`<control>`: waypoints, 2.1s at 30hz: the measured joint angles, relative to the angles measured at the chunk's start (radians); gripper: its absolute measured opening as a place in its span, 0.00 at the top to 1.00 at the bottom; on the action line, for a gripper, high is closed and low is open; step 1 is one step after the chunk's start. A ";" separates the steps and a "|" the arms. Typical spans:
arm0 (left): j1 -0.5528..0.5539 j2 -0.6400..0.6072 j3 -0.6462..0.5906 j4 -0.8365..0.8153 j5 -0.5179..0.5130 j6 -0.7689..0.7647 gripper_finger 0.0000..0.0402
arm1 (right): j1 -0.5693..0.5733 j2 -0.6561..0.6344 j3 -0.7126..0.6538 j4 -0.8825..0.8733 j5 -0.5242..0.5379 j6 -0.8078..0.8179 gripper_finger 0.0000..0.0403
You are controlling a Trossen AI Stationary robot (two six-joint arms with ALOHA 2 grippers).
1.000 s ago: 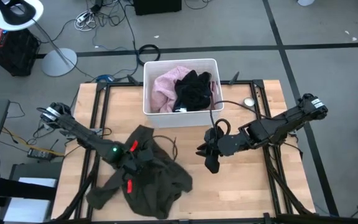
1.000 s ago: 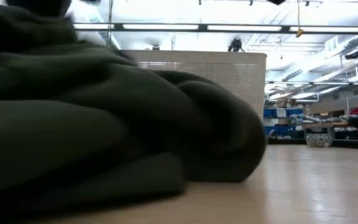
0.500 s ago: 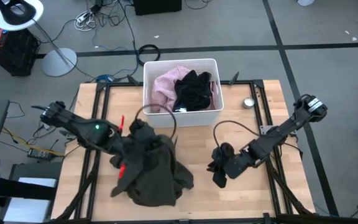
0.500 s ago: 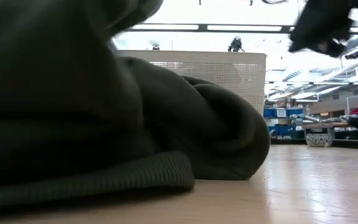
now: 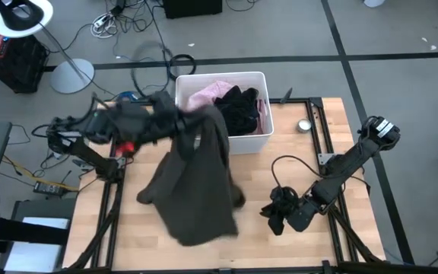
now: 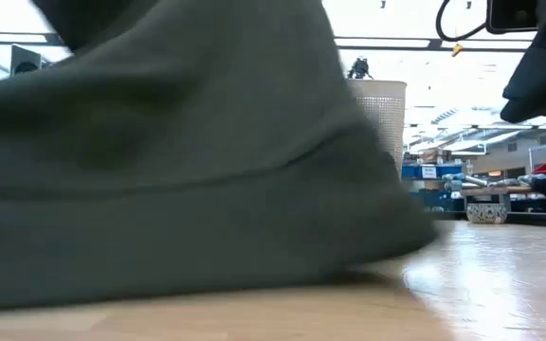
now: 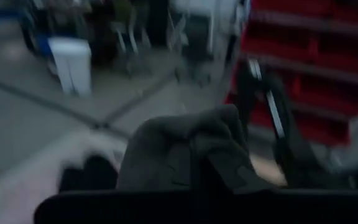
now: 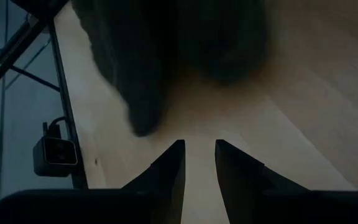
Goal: Sort clothes
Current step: Put the green hoodie into the white bin
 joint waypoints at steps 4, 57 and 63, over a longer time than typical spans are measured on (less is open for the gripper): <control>0.090 0.000 0.045 0.176 -0.001 0.174 0.97 | 0.000 0.000 0.000 0.015 0.030 0.001 0.78; 0.767 0.575 0.057 -0.220 0.767 0.433 0.84 | -0.224 0.000 0.000 0.085 0.262 0.255 0.78; 0.768 0.669 0.057 -0.316 0.768 0.429 0.68 | -0.224 0.000 0.000 0.097 0.262 0.263 0.78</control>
